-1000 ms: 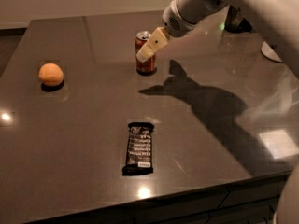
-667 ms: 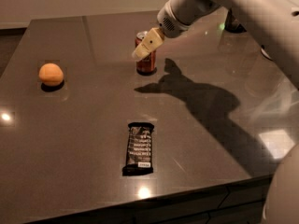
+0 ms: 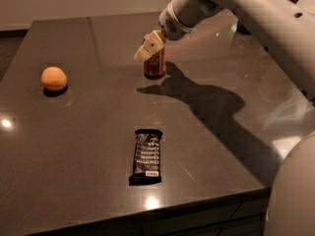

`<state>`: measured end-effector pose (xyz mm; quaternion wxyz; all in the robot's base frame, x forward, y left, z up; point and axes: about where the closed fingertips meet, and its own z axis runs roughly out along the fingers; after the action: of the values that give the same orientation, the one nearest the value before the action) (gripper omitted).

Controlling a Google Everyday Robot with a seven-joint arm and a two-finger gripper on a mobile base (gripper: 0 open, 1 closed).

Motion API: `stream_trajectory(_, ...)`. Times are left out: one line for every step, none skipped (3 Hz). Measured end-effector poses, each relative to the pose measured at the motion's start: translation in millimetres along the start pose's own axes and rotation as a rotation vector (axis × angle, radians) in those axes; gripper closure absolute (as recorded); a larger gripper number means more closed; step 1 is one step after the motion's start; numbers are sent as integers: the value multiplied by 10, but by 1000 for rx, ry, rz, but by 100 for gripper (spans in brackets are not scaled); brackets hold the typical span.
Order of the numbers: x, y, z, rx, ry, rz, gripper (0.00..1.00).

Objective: Move coke can near rxbar chocolate

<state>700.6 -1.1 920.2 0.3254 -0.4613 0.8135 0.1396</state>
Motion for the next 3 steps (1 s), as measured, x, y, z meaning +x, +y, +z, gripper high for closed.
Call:
stream_trajectory(-32,26,26,-14,-7,-8,38)
stream_trajectory(-55,77,1,-23,-11,-32,61)
stream_trajectory(-25,188,-171,-38,-12,-82,92)
